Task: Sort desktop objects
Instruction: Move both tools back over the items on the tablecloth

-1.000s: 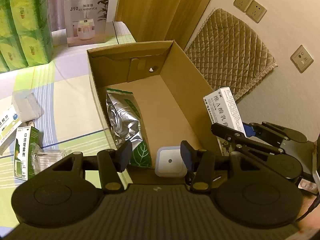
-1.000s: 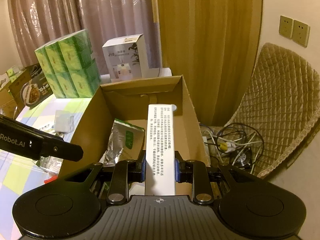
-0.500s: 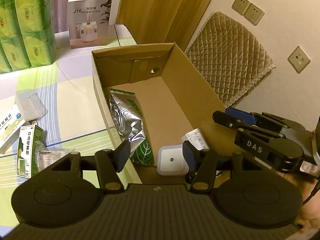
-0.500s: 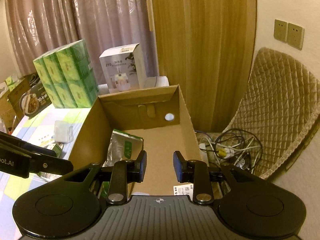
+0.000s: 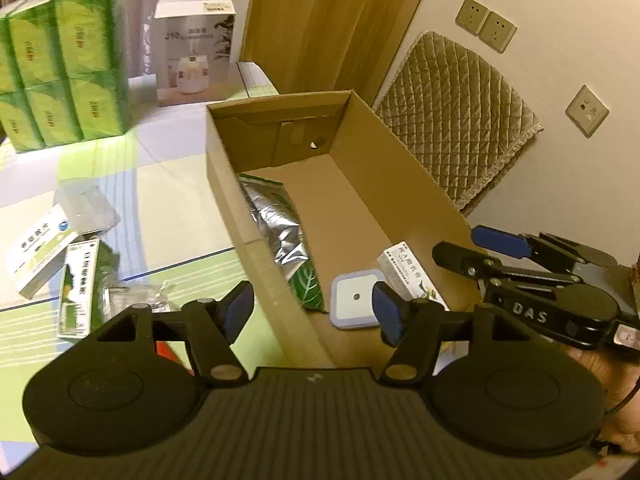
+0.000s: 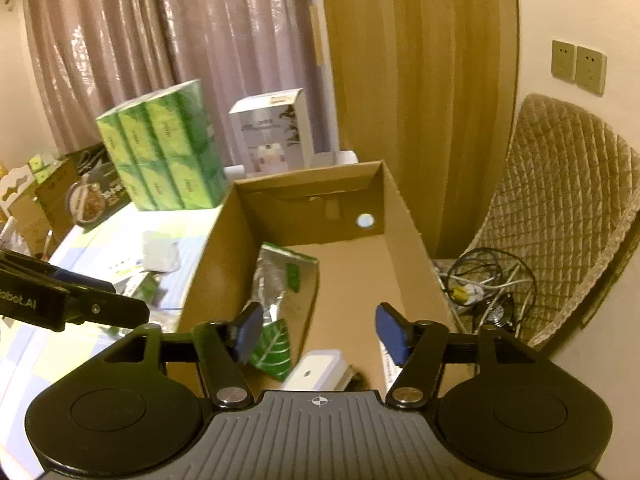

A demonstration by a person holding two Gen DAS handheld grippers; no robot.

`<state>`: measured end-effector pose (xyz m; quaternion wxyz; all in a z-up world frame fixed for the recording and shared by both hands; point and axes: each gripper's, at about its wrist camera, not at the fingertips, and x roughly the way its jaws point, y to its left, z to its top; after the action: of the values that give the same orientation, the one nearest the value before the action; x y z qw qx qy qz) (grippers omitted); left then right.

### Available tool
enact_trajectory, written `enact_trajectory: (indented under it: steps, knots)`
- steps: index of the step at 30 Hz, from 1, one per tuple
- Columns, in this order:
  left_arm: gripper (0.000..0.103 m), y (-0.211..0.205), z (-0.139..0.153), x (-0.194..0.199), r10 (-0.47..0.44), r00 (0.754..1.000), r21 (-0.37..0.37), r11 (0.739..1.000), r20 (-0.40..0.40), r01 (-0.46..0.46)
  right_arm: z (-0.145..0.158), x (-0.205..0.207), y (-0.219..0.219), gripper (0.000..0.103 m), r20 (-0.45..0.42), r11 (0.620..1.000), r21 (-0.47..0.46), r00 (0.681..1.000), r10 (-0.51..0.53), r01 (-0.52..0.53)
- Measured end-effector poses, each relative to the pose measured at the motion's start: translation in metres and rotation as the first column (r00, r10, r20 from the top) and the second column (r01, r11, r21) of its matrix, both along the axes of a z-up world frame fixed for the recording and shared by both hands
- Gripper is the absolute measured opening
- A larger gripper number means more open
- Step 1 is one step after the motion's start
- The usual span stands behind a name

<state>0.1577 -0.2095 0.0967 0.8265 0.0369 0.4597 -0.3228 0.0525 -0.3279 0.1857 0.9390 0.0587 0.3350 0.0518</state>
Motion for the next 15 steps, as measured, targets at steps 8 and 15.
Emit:
enact_trajectory:
  steps: [8, 15]
  knots:
    - [0.081, 0.042, 0.000, -0.018, 0.037, 0.998, 0.033, 0.999, 0.050, -0.039, 0.005, -0.023, 0.038, 0.093, 0.015, 0.998, 0.008, 0.998, 0.063, -0.063]
    - [0.094, 0.097, -0.006, -0.029, 0.069, 0.994, 0.079, 0.994, 0.085, -0.076, 0.008, -0.035, 0.075, 0.100, 0.021, 0.992, -0.003, 0.991, 0.129, -0.129]
